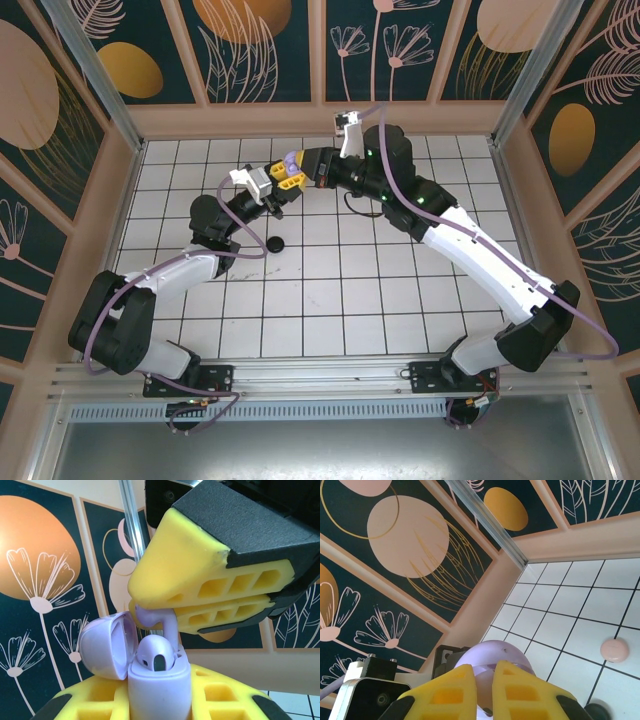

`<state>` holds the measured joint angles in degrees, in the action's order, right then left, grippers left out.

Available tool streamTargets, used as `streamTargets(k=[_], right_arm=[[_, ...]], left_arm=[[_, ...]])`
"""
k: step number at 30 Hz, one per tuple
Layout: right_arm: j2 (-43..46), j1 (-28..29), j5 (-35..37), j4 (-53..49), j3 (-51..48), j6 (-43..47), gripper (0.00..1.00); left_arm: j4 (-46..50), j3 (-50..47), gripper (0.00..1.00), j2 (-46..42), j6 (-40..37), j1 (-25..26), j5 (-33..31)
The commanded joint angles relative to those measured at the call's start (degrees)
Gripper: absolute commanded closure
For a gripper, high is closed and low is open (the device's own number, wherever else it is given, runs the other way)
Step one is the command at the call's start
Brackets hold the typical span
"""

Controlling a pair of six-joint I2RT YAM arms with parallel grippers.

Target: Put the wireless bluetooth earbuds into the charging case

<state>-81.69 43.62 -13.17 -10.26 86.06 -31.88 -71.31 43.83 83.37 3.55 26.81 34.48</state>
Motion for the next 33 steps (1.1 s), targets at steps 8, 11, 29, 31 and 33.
streamTargets(k=[8,11,29,31,33], right_arm=[[-2.11,1.69,3.83,-2.52,-0.6,3.12,0.89],[-2.21,1.73,4.95,-2.83,-0.54,3.14,0.86],[-5.15,-3.99,2.79,-14.02,18.88,5.29,0.56],[-8.91,-4.99,1.47,-17.76,23.62,6.1,0.66],[-12.95,-5.62,-0.73,-21.0,27.95,6.73,0.74]], left_arm=[[0.58,2.22,1.0,-1.13,0.58,0.44,0.33],[0.91,2.18,1.0,-1.11,0.49,0.44,0.38],[2.2,0.48,1.0,-0.84,0.93,0.48,1.15],[3.53,0.37,1.0,-0.93,0.38,0.44,1.86],[5.24,0.46,1.0,-1.02,-0.31,0.44,2.42]])
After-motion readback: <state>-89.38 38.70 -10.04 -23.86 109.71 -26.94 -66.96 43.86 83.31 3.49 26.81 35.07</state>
